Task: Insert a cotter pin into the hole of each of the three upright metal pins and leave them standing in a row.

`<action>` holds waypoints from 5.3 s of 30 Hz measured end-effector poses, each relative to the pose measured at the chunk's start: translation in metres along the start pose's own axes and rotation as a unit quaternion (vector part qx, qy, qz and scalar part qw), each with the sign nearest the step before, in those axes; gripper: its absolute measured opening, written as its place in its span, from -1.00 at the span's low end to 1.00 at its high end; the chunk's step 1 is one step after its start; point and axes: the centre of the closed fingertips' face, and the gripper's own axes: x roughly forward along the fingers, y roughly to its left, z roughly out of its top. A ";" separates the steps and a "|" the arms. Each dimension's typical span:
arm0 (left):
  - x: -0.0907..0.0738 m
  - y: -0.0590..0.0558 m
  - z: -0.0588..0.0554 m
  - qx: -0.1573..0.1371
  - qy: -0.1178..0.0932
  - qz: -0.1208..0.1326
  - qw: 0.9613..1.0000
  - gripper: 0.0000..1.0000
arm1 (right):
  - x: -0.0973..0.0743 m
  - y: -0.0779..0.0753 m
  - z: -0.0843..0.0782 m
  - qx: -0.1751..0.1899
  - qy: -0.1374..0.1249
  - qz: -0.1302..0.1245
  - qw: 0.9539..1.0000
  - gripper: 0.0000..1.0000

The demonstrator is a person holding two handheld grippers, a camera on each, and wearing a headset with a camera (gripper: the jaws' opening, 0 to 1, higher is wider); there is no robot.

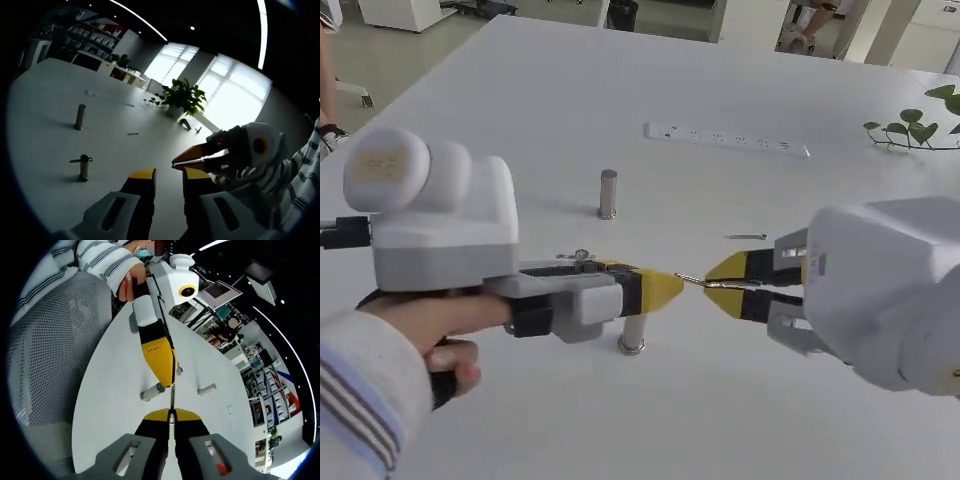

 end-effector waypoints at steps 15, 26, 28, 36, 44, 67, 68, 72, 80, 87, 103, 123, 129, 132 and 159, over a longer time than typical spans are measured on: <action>0.002 -0.006 0.001 -0.006 -0.005 -0.010 1.000 -0.92 | 0.004 -0.001 0.016 -0.027 -0.010 0.008 1.000 -1.00; 0.002 0.000 0.002 -0.008 -0.007 0.003 1.000 -1.00 | 0.005 -0.005 0.021 -0.039 -0.011 0.010 0.999 -1.00; 0.001 0.000 0.003 -0.013 -0.009 0.003 1.000 -1.00 | 0.005 -0.005 0.022 -0.041 -0.012 0.010 0.999 -1.00; 0.001 -0.001 0.005 -0.019 -0.016 0.000 1.000 -1.00 | 0.005 -0.006 0.023 -0.045 -0.013 0.012 0.999 -1.00; 0.002 -0.001 0.004 -0.027 -0.017 0.000 0.999 -1.00 | 0.004 -0.004 0.023 -0.043 -0.013 0.013 0.999 -1.00; -0.002 -0.001 -0.002 -0.025 0.027 0.001 0.999 -1.00 | 0.001 -0.003 0.021 0.026 -0.027 0.017 0.999 -0.98; -0.003 -0.001 -0.003 -0.013 0.031 0.004 0.999 -1.00 | 0.000 -0.005 0.020 0.034 -0.029 0.013 0.999 -0.94; -0.006 -0.001 -0.007 0.022 0.053 0.005 0.998 -1.00 | -0.002 -0.010 0.014 0.061 -0.028 0.007 0.998 -0.78; -0.012 -0.004 0.000 0.080 0.057 -0.011 0.995 -1.00 | -0.005 -0.008 0.003 0.136 -0.025 0.022 0.990 -0.71; -0.019 -0.009 0.008 0.174 0.051 -0.033 0.983 -1.00 | -0.008 -0.005 0.013 0.239 -0.080 0.062 0.966 -0.64; -0.024 -0.029 0.013 0.340 0.035 -0.081 0.936 -1.00 | -0.008 0.007 0.031 0.278 -0.122 0.116 0.946 -0.72; -0.024 -0.035 -0.002 0.372 0.063 -0.110 0.920 -1.00 | -0.010 0.020 0.037 0.271 -0.126 0.149 0.943 -1.00; -0.023 -0.033 -0.008 0.381 0.080 -0.114 0.914 -1.00 | -0.013 0.024 0.037 0.264 -0.125 0.160 0.943 -1.00; -0.022 -0.033 -0.012 0.389 0.089 -0.116 0.909 -1.00 | -0.014 0.025 0.036 0.259 -0.124 0.166 0.943 -1.00; -0.017 0.005 0.004 0.381 0.100 -0.053 0.918 -0.55 | -0.005 0.019 0.010 0.284 -0.101 0.129 0.945 -1.00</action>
